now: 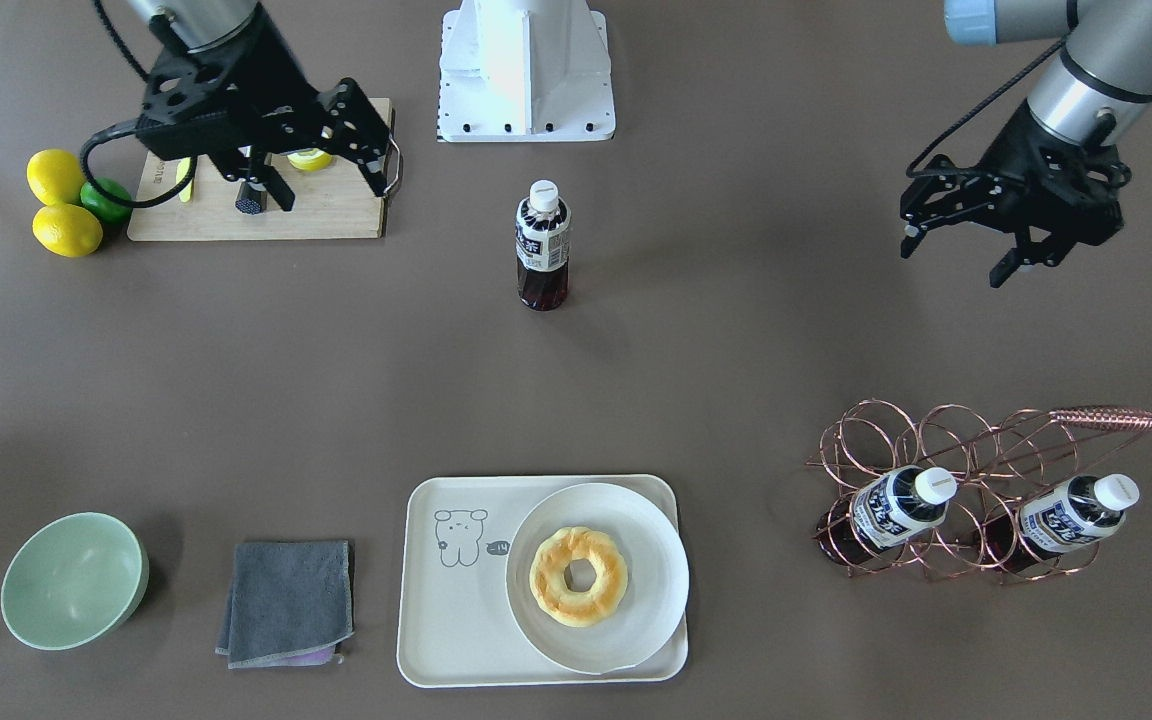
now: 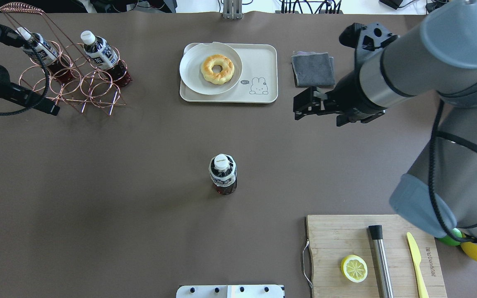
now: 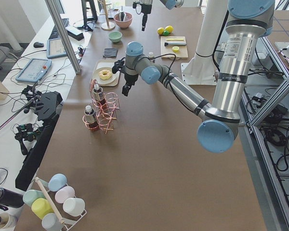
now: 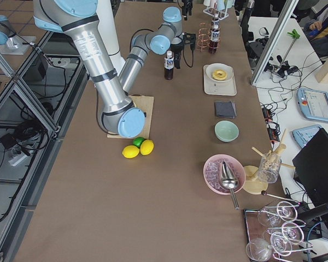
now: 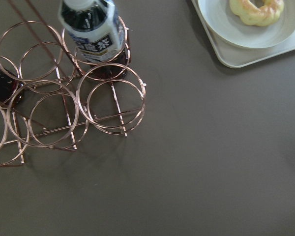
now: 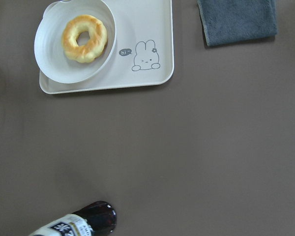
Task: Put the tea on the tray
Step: 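Reach the right gripper down to the standing bottle while the left arm retracts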
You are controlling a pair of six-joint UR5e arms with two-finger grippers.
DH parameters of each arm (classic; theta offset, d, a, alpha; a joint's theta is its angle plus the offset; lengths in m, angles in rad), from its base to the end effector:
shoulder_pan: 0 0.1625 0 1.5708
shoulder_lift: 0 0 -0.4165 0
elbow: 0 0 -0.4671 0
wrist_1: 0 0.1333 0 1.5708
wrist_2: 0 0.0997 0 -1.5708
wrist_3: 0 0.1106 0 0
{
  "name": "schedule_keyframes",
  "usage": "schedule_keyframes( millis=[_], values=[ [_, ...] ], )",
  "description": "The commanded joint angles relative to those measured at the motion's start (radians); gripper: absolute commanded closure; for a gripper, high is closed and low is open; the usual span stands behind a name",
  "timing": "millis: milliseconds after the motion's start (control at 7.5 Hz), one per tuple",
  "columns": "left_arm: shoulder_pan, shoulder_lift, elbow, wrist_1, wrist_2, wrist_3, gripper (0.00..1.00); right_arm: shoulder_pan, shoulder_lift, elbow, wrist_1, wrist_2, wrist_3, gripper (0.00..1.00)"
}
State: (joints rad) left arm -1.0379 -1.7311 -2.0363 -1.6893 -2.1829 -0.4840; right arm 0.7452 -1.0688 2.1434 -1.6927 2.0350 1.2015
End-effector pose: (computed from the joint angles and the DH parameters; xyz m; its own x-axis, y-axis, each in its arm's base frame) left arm 0.2344 -0.5348 0.2991 0.6228 0.3700 -0.6893 -0.0948 0.9103 0.4030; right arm -0.3556 -0.4421 0.0929 0.5193 0.0399 0.8537 -0.1617 0.9855 0.0522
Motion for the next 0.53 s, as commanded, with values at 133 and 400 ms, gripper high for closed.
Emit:
schedule_keyframes(
  millis=[133, 400],
  values=[
    [-0.183, 0.071, 0.126, -0.024, -0.063, 0.276, 0.03, -0.202, 0.301, -0.110, -0.188, -0.222, 0.167, 0.03],
    [-0.192, 0.067, 0.142, -0.026, -0.061, 0.295, 0.03, -0.269, 0.335, -0.166, -0.188, -0.301, 0.181, 0.06]
  ],
)
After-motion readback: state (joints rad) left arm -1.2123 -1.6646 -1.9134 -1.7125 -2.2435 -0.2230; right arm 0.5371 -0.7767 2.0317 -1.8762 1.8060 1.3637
